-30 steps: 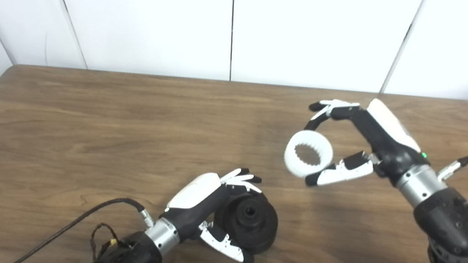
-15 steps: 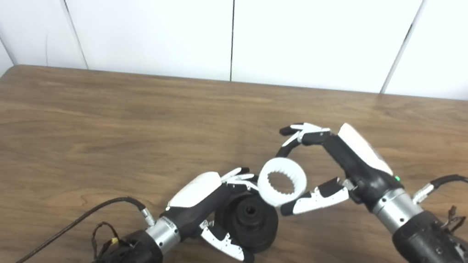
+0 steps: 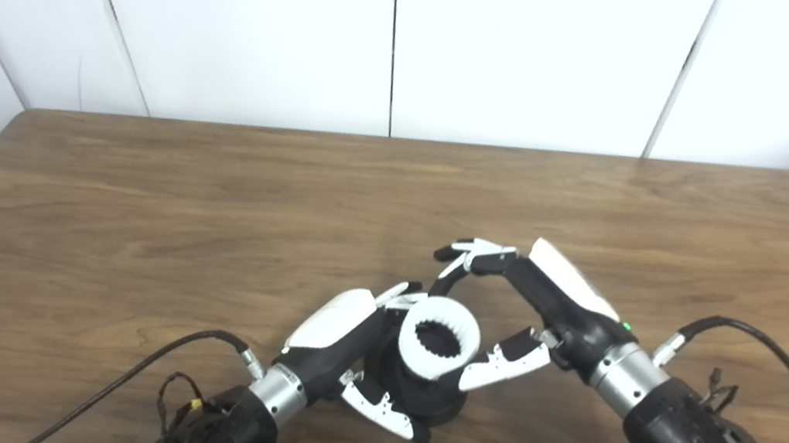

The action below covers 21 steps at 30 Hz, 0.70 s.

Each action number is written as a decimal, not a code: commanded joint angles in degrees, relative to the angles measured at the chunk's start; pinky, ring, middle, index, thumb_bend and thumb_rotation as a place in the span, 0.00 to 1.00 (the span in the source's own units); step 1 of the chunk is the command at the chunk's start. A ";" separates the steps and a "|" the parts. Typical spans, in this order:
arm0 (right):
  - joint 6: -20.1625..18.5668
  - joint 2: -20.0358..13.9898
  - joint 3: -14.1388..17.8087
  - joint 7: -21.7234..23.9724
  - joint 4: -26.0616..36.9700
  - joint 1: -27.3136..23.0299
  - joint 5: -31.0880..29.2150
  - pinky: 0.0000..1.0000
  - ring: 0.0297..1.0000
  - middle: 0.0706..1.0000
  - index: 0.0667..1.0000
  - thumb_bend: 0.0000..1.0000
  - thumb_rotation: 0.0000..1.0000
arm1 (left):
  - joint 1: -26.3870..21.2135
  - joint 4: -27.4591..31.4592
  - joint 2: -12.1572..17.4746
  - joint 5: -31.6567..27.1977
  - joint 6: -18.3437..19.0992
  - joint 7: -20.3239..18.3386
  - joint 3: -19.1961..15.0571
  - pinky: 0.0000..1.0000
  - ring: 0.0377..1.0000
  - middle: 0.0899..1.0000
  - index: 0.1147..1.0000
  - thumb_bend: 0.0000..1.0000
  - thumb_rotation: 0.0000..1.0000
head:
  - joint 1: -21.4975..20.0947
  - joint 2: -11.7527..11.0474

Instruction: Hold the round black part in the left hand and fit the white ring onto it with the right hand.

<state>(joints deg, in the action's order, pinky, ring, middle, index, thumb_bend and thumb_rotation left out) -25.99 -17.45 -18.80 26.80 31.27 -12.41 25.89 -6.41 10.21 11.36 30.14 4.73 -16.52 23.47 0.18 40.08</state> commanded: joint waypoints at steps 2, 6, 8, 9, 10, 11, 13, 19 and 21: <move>2.38 0.57 -0.13 -0.86 0.23 -1.43 -0.03 0.84 0.92 0.82 0.45 0.52 0.15 | -0.89 0.31 0.05 0.97 0.89 -0.88 0.38 0.94 1.00 0.91 0.56 0.82 0.18 | 0.28 0.32; 3.25 0.50 -0.72 -0.92 -0.51 -1.30 0.06 0.84 0.92 0.82 0.45 0.52 0.15 | -0.97 0.85 -0.21 0.66 1.40 -1.22 0.29 0.92 1.00 0.92 0.58 0.82 0.19 | 0.35 0.38; 3.67 0.37 -0.74 -1.03 -0.83 -1.14 -0.12 0.84 0.92 0.82 0.45 0.52 0.15 | -0.95 1.15 -0.33 0.52 1.69 -1.45 0.26 0.92 1.00 0.92 0.58 0.82 0.19 | 0.46 0.39; 3.83 0.33 -0.66 -1.06 -1.00 -1.07 -0.25 0.84 0.92 0.82 0.45 0.52 0.15 | -0.93 1.31 -0.36 0.53 1.78 -1.52 0.26 0.92 1.00 0.92 0.57 0.82 0.19 | 0.46 0.39; 4.08 0.33 -0.54 -1.15 -1.22 -0.97 -0.40 0.85 0.92 0.82 0.45 0.52 0.15 | -0.90 1.50 -0.42 0.49 1.87 -1.56 0.26 0.92 1.00 0.92 0.57 0.82 0.19 | 0.57 0.43; 4.28 0.35 -0.43 -1.21 -1.41 -0.90 -0.52 0.85 0.92 0.82 0.45 0.52 0.15 | -0.86 1.65 -0.51 0.51 1.92 -1.51 0.24 0.91 1.00 0.92 0.57 0.82 0.20 | 0.67 0.43; 4.54 0.37 -0.29 -1.21 -1.60 -0.82 -0.62 0.84 0.92 0.82 0.45 0.52 0.15 | -0.82 1.81 -0.65 0.60 2.03 -1.47 0.23 0.91 1.00 0.92 0.56 0.82 0.20 | 0.68 0.46; 4.37 0.50 -0.11 -1.05 -2.01 -0.55 -1.06 0.85 0.92 0.82 0.45 0.52 0.15 | -0.82 2.51 -0.70 0.61 2.65 -1.98 0.23 0.91 1.00 0.92 0.57 0.82 0.20 | 0.69 0.59; 4.53 0.50 -0.14 -1.15 -2.23 -0.48 -1.09 0.85 0.92 0.82 0.45 0.52 0.15 | -0.83 2.52 -0.65 0.51 2.56 -1.96 0.21 0.91 1.00 0.92 0.57 0.82 0.20 | 0.71 0.54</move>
<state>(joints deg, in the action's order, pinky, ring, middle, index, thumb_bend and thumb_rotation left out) -23.46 -17.25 -19.67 26.79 28.68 -11.82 25.11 -6.50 11.73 10.64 31.10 7.14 -17.43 23.44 0.88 40.61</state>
